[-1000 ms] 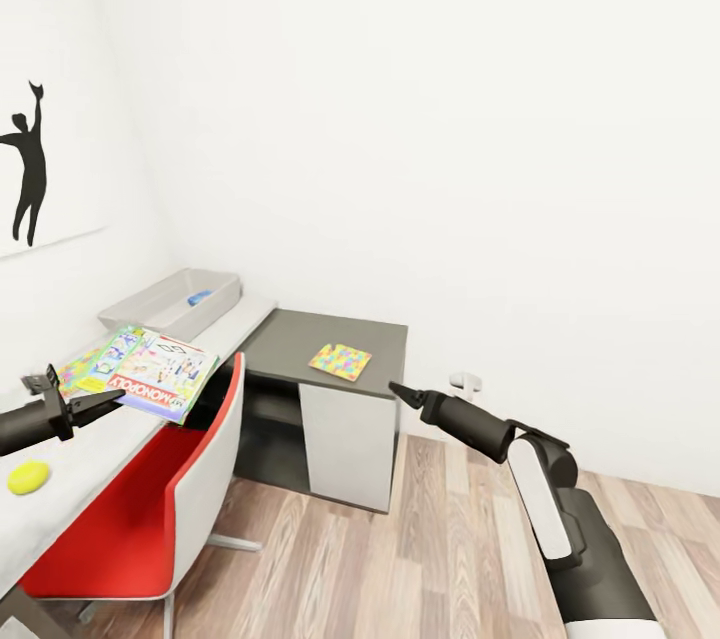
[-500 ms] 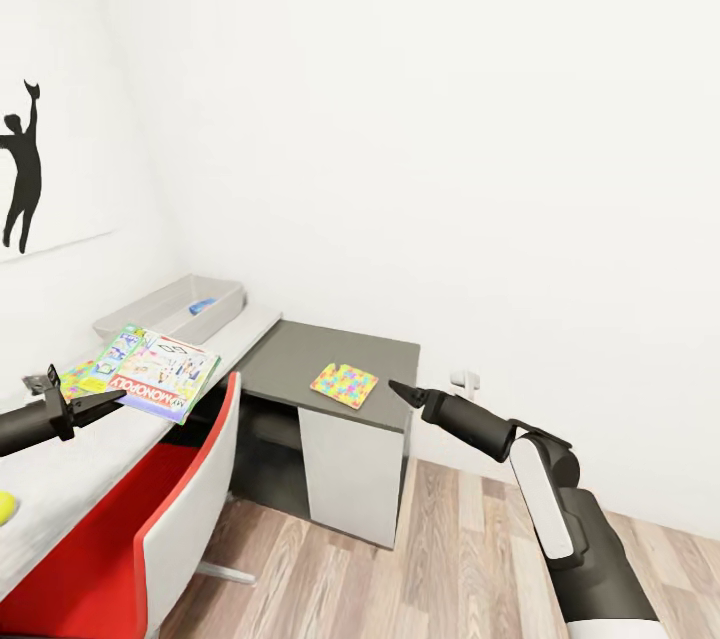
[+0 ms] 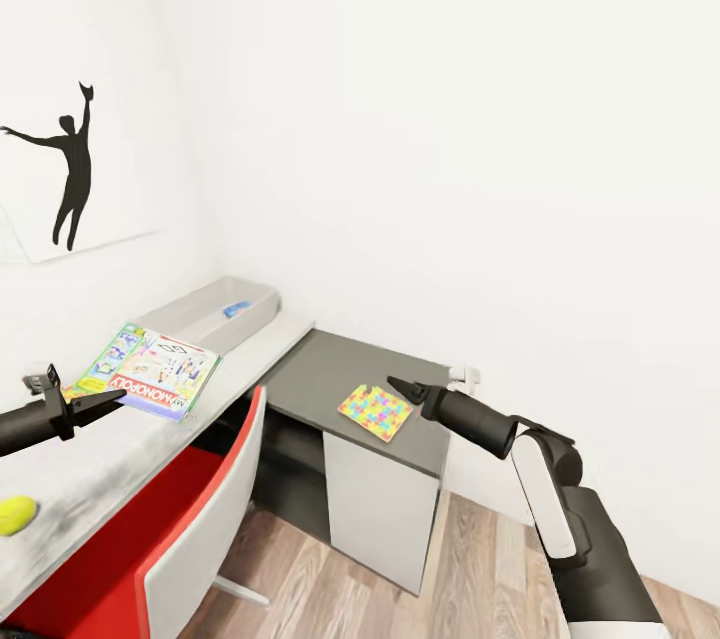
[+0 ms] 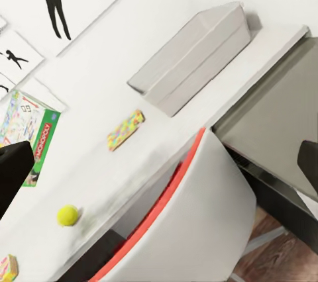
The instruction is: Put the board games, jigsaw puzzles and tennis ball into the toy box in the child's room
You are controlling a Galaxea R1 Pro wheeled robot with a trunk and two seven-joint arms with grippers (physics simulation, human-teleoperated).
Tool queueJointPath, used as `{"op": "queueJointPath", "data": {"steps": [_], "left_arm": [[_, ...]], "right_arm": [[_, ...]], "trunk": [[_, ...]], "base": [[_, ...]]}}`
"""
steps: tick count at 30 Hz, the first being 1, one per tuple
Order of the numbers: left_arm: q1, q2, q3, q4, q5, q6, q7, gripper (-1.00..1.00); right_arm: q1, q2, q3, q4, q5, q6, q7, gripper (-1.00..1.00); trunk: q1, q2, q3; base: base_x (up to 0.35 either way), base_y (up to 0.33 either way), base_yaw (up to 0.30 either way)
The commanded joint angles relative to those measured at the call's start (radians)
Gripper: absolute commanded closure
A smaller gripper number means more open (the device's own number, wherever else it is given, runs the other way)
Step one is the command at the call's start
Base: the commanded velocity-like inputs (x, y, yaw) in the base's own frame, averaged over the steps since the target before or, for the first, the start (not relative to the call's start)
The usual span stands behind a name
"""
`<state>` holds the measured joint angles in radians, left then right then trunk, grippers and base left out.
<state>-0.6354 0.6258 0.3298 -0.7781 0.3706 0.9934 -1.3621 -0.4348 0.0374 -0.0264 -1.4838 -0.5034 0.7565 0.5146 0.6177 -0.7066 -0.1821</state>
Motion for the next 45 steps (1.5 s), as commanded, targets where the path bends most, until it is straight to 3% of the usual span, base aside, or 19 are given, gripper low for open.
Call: {"op": "queueJointPath", "data": {"steps": [1,10,29,45], "left_arm": [[-0.001,0.0,0.0,0.0,0.004,0.01,-0.002,1.0],[-0.001,0.0,-0.001,0.0,0.005,0.009,-0.002,1.0],[-0.001,-0.001,-0.003,0.0,0.005,0.008,-0.002,1.0],[-0.001,-0.001,-0.004,0.0,0.005,0.008,-0.002,1.0]], "right_arm": [[-0.001,0.001,-0.003,-0.001,-0.003,0.013,0.003,-1.0],[0.0,0.003,-0.003,-0.044,-0.006,0.083,0.016,-1.0],[0.0,0.003,-0.004,-0.043,-0.006,0.082,0.018,-1.0],[0.0,0.004,-0.003,-0.04,-0.006,0.078,0.017,-1.0]], "trunk": [[0.001,-0.001,-0.002],[0.001,-0.001,-0.002],[0.001,-0.001,-0.002],[0.001,-0.001,-0.002]], "base": [[0.324,0.013,0.281],[0.324,0.071,0.098],[0.329,-0.028,0.001],[0.298,0.145,0.0]]}}
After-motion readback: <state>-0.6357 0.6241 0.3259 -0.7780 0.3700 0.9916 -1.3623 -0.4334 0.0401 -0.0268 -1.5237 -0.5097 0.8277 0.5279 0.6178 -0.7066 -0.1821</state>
